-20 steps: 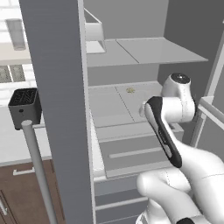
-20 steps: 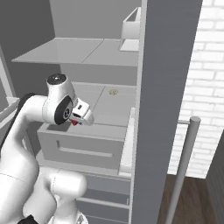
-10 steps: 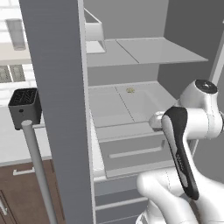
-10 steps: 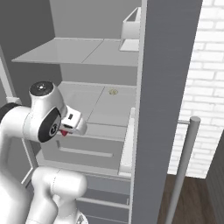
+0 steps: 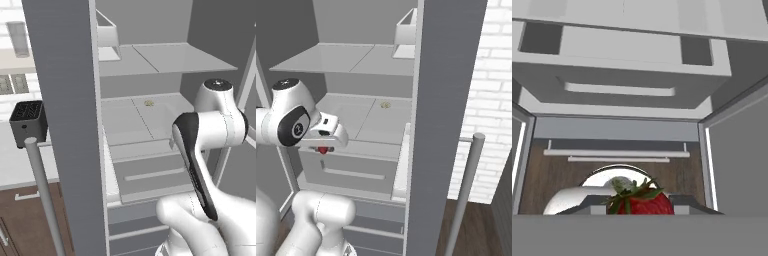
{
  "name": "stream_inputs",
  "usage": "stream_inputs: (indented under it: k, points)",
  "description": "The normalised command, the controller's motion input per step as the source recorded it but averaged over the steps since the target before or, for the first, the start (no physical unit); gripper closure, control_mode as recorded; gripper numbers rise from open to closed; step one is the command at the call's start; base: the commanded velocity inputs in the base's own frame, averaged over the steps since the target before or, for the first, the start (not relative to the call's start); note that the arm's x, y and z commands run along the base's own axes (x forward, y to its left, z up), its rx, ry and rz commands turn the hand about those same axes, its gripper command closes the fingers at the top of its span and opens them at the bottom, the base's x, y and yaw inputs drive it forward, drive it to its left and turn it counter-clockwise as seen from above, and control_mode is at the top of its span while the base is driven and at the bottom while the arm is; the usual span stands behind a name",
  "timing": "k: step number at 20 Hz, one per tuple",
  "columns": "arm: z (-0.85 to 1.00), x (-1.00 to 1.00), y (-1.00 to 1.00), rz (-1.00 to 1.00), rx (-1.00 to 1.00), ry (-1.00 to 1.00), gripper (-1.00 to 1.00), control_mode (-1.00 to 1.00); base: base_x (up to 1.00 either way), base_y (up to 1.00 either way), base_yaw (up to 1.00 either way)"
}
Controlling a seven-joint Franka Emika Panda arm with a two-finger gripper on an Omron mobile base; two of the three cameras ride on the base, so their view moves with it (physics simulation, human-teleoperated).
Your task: Take the strawberry from the fridge and place it on top of the pancake, located on the dining counter.
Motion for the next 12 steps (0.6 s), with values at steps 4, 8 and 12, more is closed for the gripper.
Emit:
stream_inputs:
  k: [4,8,12]
  points:
    - [-0.14,-0.12,0.0,0.0,0.04,-0.06,1.0,-1.0,0.0,0.0,0.0]
    - [-0.1,-0.03,0.0,-0.01,0.13,-0.1,1.0,-1.0,0.0,0.0,0.0]
    - [-0.11,-0.03,0.0,-0.02,0.11,0.0,1.0,-1.0,0.0,0.0,0.0]
